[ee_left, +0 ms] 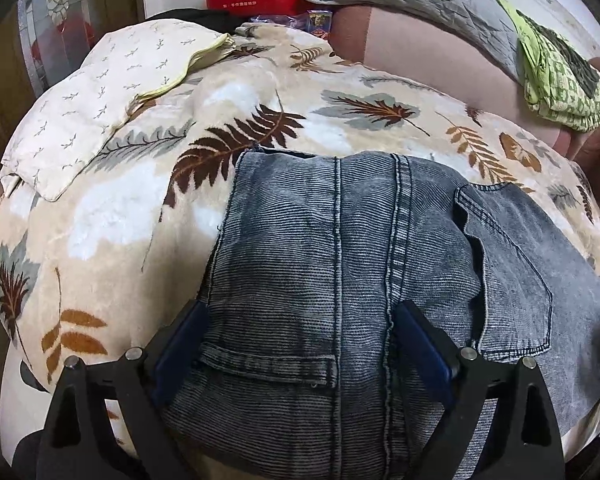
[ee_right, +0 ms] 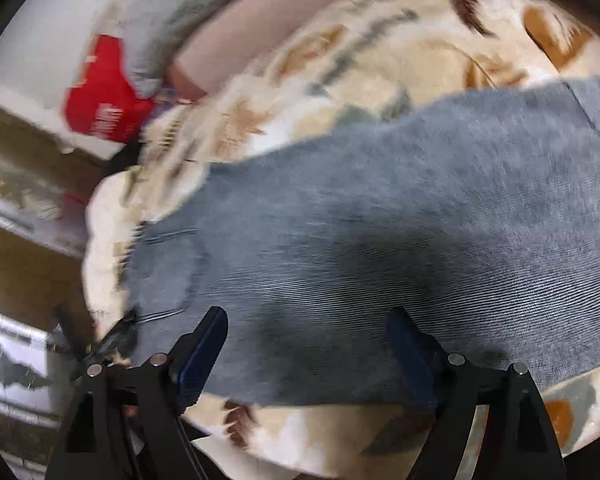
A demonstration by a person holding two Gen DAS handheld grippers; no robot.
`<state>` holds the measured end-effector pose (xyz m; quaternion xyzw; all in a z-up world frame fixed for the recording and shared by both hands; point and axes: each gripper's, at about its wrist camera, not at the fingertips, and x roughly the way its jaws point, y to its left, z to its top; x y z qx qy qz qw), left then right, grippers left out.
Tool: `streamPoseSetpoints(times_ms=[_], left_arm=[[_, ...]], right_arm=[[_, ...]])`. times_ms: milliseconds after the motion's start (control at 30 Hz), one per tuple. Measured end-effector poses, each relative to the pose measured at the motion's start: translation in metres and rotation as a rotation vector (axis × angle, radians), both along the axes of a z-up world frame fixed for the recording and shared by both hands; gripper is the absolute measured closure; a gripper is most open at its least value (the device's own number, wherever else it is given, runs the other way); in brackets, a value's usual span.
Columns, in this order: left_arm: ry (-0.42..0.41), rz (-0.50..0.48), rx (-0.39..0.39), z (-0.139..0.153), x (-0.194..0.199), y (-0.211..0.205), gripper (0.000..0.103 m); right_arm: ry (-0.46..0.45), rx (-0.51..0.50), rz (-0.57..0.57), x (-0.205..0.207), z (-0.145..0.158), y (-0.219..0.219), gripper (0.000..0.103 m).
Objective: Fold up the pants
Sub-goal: 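Grasp the jeans hem with the right tool and lift it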
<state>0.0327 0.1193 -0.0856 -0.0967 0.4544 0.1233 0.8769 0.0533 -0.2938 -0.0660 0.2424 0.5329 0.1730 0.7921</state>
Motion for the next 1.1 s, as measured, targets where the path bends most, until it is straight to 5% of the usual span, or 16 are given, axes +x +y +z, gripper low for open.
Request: streamPoseSetpoints(times_ms=[167, 367, 667, 767, 1000, 1100], left_arm=[[-0.002, 0.008, 0.02, 0.001, 0.0, -0.003, 0.008], [0.002, 0.019, 0.065, 0.004, 0.002, -0.009, 0.008], [-0.091, 0.034, 0.108, 0.048, -0.003, -0.023, 0.008], [-0.112, 0.01, 0.098, 0.061, -0.004, -0.033, 0.008], [-0.171, -0.072, 0.028, 0.076, -0.005, -0.064, 0.008], [-0.169, -0.131, -0.004, 0.071, -0.005, -0.078, 0.008]], right_arm=[[-0.04, 0.02, -0.047, -0.013, 0.012, -0.02, 0.019], [0.051, 0.065, -0.11, -0.005, -0.03, -0.054, 0.019], [-0.069, 0.112, -0.129, -0.021, -0.005, -0.076, 0.019], [0.0, 0.135, -0.162, -0.014, -0.034, -0.089, 0.019], [-0.091, 0.143, -0.169, -0.031, -0.003, -0.094, 0.019], [-0.049, 0.096, -0.191, -0.028, -0.017, -0.091, 0.016]])
